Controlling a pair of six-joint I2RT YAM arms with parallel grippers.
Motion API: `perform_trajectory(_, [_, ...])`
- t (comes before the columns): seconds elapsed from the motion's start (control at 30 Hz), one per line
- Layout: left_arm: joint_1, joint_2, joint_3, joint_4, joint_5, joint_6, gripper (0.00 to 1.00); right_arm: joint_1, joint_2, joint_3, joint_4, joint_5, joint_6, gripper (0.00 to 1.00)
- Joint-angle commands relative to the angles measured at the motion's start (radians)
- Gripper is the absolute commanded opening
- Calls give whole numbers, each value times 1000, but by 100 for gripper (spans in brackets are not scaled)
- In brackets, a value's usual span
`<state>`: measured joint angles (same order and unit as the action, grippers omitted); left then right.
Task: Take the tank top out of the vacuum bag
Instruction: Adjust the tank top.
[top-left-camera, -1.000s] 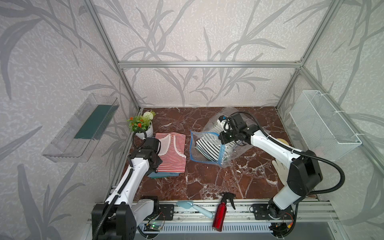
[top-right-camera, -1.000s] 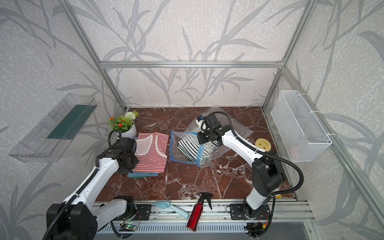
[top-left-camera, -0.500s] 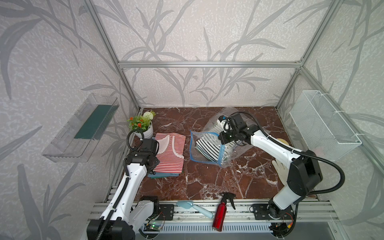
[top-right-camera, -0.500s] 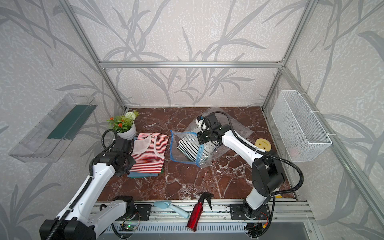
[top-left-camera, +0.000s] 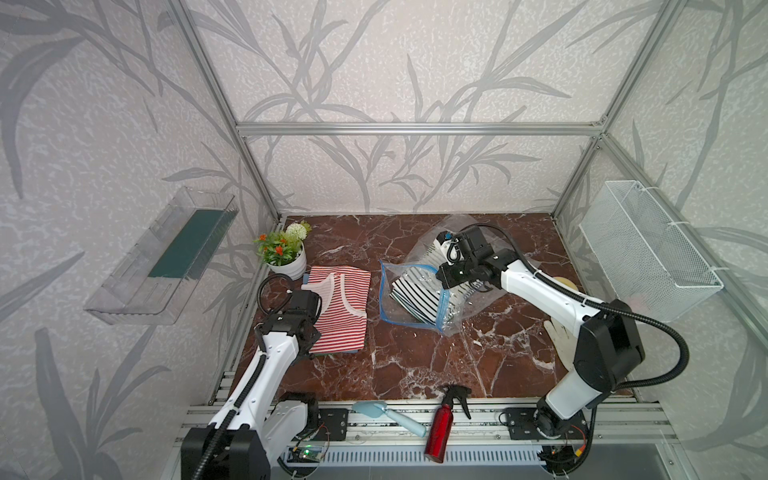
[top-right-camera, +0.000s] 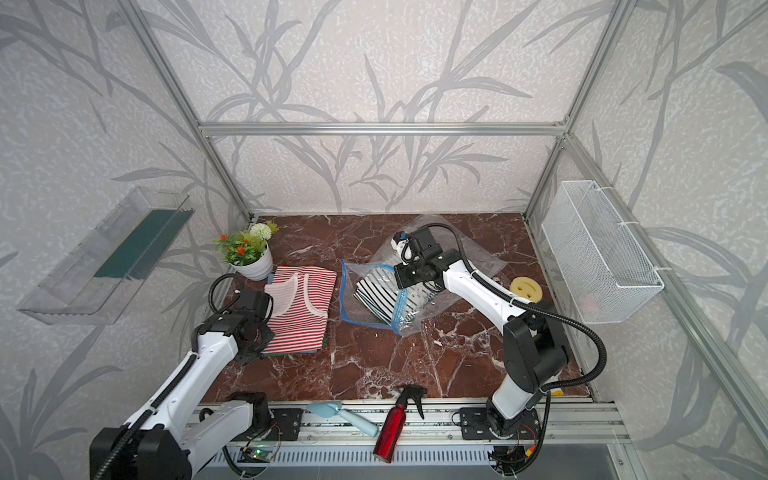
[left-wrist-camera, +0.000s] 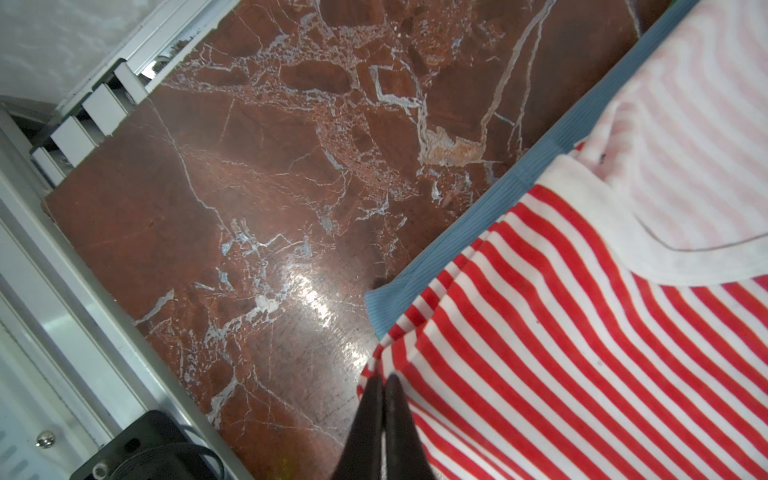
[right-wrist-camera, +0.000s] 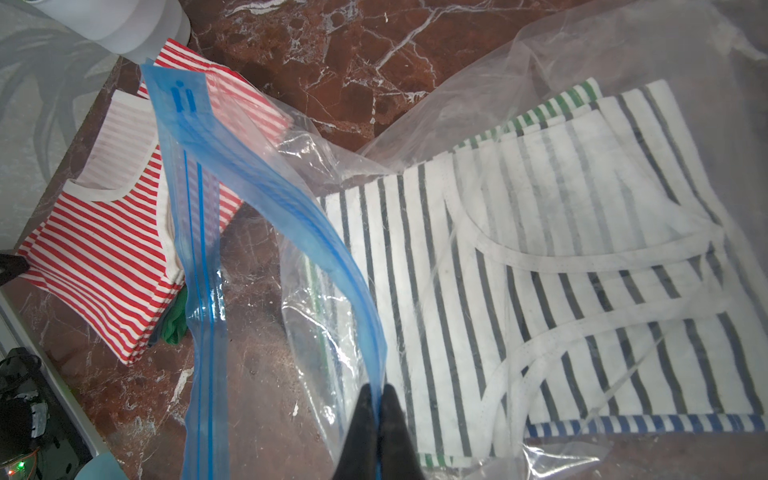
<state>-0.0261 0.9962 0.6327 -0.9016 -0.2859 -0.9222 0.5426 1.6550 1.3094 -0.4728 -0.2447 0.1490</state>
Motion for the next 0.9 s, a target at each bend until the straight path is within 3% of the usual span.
perform_trajectory(0.0, [-1, 6, 14, 0, -76, 0, 25, 5, 11, 16, -18, -5, -8, 0])
perform_trajectory(0.17, [-1, -12, 59, -7, -87, 27, 34, 5, 15, 24, -27, -7, -9, 0])
perform_trajectory(0.47, [-6, 39, 45, 259, 229, 203, 33, 4, 12, 21, -27, -26, -19, 0])
perform_trajectory(0.73, [-5, 325, 81, 257, 128, 194, 33, 12, 0, 21, -46, -23, -14, 0])
perform_trajectory(0.87, [-15, 316, 90, 265, 119, 199, 33, 14, -7, 29, -58, -14, -13, 0])
